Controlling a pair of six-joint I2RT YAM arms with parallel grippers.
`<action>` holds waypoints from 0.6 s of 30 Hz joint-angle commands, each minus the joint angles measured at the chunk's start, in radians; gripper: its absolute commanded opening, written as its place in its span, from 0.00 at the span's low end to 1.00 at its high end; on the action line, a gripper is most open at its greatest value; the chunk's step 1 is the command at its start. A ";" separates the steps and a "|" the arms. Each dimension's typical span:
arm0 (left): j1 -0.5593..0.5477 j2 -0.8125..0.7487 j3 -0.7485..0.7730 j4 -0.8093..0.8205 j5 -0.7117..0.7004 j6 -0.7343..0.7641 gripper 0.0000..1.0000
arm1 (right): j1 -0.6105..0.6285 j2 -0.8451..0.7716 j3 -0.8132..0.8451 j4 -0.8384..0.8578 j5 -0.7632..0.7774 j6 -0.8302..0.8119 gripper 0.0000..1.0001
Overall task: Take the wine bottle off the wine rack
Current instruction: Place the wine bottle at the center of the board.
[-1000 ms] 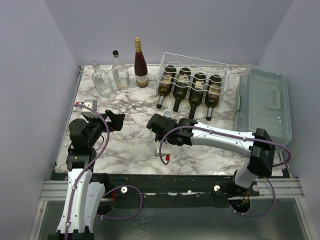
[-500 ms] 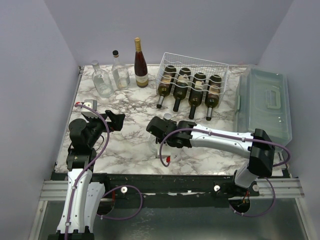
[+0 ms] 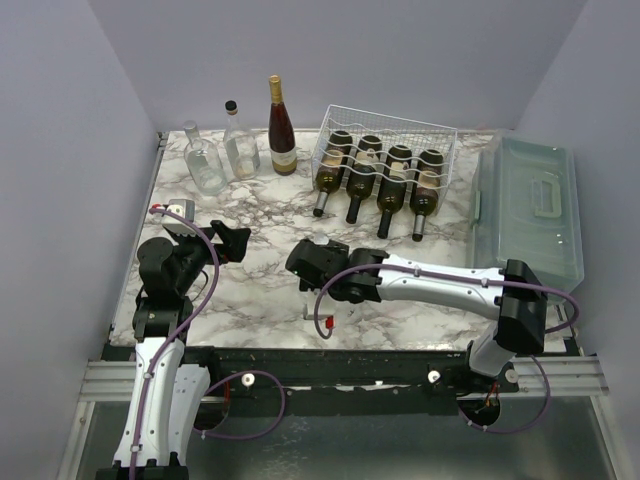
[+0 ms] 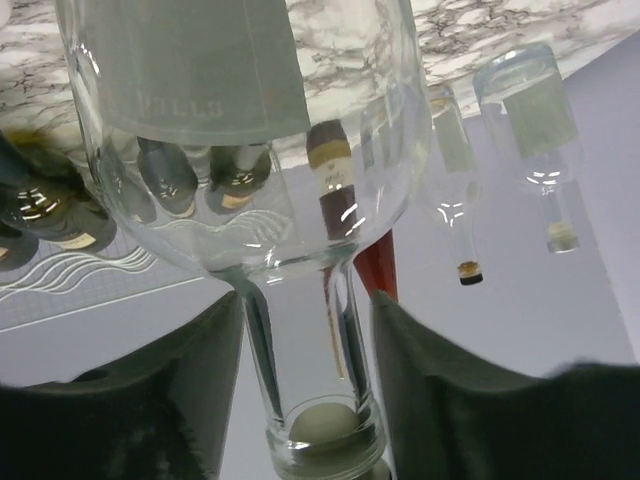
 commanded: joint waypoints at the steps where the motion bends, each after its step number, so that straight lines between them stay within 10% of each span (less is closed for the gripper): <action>1: -0.003 -0.011 0.005 0.019 0.024 -0.001 0.99 | 0.013 0.010 0.029 0.016 0.035 -0.190 0.62; 18: -0.002 0.000 0.003 0.020 0.023 0.000 0.99 | 0.120 -0.099 0.040 -0.102 0.002 -0.047 0.86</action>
